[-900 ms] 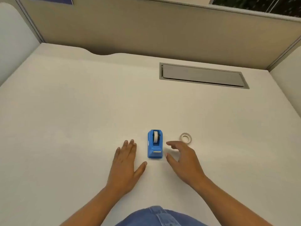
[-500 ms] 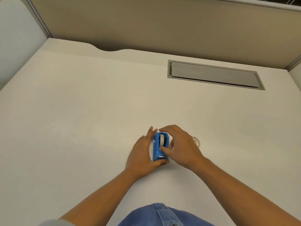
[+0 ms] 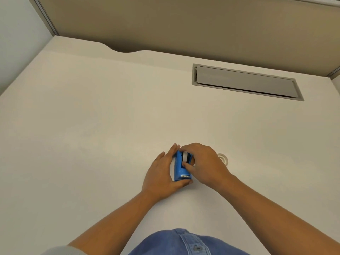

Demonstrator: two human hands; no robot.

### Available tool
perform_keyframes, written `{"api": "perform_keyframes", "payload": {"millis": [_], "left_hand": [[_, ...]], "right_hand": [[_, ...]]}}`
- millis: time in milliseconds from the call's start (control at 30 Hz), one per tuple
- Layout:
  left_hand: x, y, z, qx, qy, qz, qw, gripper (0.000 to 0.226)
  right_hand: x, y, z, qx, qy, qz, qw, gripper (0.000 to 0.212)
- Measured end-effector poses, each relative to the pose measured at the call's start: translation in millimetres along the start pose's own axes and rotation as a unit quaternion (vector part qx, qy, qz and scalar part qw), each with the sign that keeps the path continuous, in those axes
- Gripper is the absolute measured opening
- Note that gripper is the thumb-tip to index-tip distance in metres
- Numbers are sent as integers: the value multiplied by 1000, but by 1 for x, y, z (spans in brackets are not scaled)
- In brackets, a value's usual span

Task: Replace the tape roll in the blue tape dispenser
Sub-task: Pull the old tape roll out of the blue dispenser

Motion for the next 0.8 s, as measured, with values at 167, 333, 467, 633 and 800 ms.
{"api": "perform_keyframes", "payload": {"millis": [167, 333, 467, 633, 800], "left_hand": [[2, 1, -2, -9, 15, -8, 1000, 103], [0, -1, 1, -12, 16, -4, 1000, 96], [-4, -1, 2, -20, 11, 9, 1000, 92], [-7, -4, 6, -19, 2, 23, 1000, 88], [-7, -3, 8, -16, -1, 21, 1000, 84]], "right_hand": [[-5, 4, -9, -12, -32, -23, 999, 32], [-6, 11, -13, -15, -63, -42, 997, 25], [-6, 12, -17, -15, -77, -62, 995, 23], [-7, 12, -19, -10, -85, -75, 993, 26], [-8, 11, -19, -8, -85, -76, 994, 28]]}}
Point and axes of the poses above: each hand's wrist, its own y-axis towards the middle knuckle, its own x-axis out of the palm, z = x × y, the point moved 10 cm from there along y, towards the middle knuckle, and after that the axes turned 6 degrees about -z, right-handed, at the moved point
